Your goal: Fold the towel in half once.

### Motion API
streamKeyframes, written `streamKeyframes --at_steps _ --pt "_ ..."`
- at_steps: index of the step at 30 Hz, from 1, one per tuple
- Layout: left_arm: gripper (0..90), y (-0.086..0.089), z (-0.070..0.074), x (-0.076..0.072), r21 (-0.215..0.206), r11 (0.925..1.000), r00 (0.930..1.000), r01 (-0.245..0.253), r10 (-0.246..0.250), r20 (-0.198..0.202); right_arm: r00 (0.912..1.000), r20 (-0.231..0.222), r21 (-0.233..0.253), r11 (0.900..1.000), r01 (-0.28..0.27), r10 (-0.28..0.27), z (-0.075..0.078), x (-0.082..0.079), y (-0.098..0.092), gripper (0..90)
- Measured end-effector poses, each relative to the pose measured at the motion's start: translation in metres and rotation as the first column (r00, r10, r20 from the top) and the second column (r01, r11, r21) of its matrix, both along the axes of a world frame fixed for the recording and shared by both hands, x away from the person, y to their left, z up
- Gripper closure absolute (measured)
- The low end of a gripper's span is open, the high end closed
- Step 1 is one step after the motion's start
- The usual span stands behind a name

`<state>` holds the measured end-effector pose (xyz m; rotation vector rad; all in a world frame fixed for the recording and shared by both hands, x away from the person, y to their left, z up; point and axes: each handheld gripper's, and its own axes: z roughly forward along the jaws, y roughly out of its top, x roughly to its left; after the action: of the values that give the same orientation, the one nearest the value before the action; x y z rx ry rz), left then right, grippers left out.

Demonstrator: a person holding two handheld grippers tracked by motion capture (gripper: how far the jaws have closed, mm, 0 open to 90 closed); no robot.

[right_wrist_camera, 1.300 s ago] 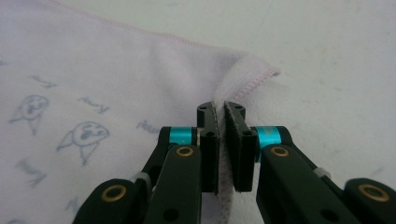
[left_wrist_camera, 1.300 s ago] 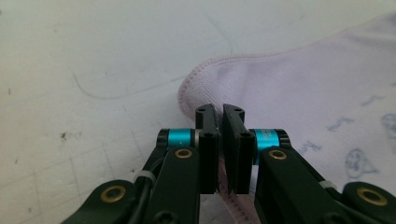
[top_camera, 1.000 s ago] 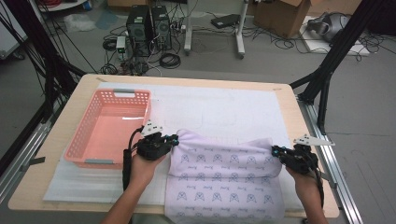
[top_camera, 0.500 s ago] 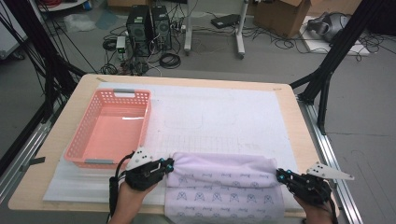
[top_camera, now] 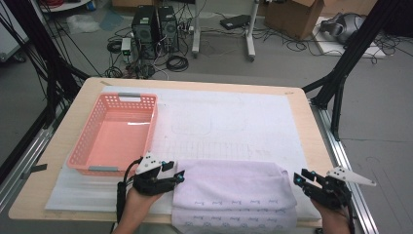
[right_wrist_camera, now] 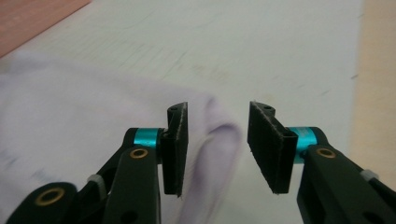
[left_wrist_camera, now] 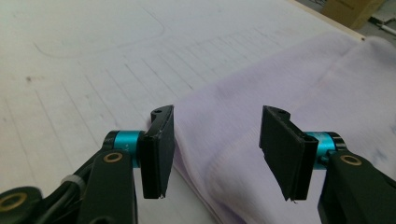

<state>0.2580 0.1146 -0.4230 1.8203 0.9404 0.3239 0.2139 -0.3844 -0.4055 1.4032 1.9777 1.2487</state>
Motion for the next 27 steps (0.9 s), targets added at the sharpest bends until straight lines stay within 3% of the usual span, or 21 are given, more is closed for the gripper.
streamKeyframes --at_steps 2,5,9,11,14,15,16,18,20,21,22,24,27 --pt "45.7 -0.003 0.002 0.01 -0.009 1.0 0.9999 -0.004 0.005 0.011 0.9993 -0.032 -0.015 1.0 0.02 -0.021 -0.004 0.016 -0.004 64.5" --pt "48.3 -0.005 0.0 0.02 -0.007 0.9998 0.9998 0.019 -0.019 0.004 0.9958 -0.089 -0.017 1.0 -0.025 0.024 -0.019 0.037 -0.001 64.4" --pt "47.1 -0.005 -0.006 0.026 -0.014 0.9999 0.9999 0.009 -0.01 -0.007 0.9853 -0.149 -0.118 0.988 -0.102 0.084 -0.039 0.053 0.012 62.6" --pt "46.9 -0.005 -0.008 0.027 -0.007 0.9999 0.9999 0.008 -0.008 -0.011 0.9876 -0.125 -0.14 0.984 -0.113 0.096 -0.042 0.057 0.015 63.5" --pt "46.2 -0.004 -0.01 0.026 -0.006 1.0 0.9999 -0.002 0.002 -0.016 0.9929 -0.089 -0.225 0.969 -0.098 0.079 -0.041 0.063 0.021 86.7" --pt "45.8 -0.004 -0.01 0.026 -0.007 1.0 0.9999 -0.004 0.004 -0.015 0.9965 -0.074 -0.27 0.961 -0.057 0.039 -0.041 0.065 0.022 86.6" --pt "45.7 -0.004 -0.01 0.026 -0.009 1.0 0.9999 -0.004 0.004 -0.012 0.997 -0.076 -0.263 0.964 -0.033 0.014 -0.04 0.069 0.021 85.6" --pt "45.0 -0.003 -0.01 0.026 -0.008 0.9999 0.9999 -0.008 0.008 -0.01 0.9971 -0.052 -0.257 0.966 0.04 -0.055 -0.041 0.072 0.018 72.5" --pt "44.5 -0.002 -0.012 0.027 -0.004 0.9999 0.9998 -0.012 0.011 -0.014 0.9883 -0.031 -0.233 0.963 0.138 -0.149 -0.04 0.072 0.01 70.5" --pt "44.2 -0.002 -0.012 0.027 -0.003 0.9999 0.9998 -0.012 0.012 -0.018 0.9844 -0.034 -0.189 0.968 0.163 -0.173 -0.039 0.071 0.004 70.9" --pt "44.3 -0.002 -0.013 0.028 0.001 0.9999 0.9997 -0.014 0.014 -0.02 0.9838 -0.042 -0.141 0.976 0.167 -0.174 -0.037 0.069 -0.002 72.1" --pt "44.6 -0.003 -0.014 0.028 0.013 0.9998 0.9995 -0.014 0.015 -0.027 0.9909 -0.045 -0.089 0.989 0.122 -0.127 -0.035 0.063 -0.006 71.7" --pt "44.7 -0.005 -0.016 0.028 0.027 0.9994 0.999 -0.021 0.022 -0.039 0.9982 -0.054 -0.034 0.999 0.022 -0.024 -0.034 0.056 -0.003 61.6"
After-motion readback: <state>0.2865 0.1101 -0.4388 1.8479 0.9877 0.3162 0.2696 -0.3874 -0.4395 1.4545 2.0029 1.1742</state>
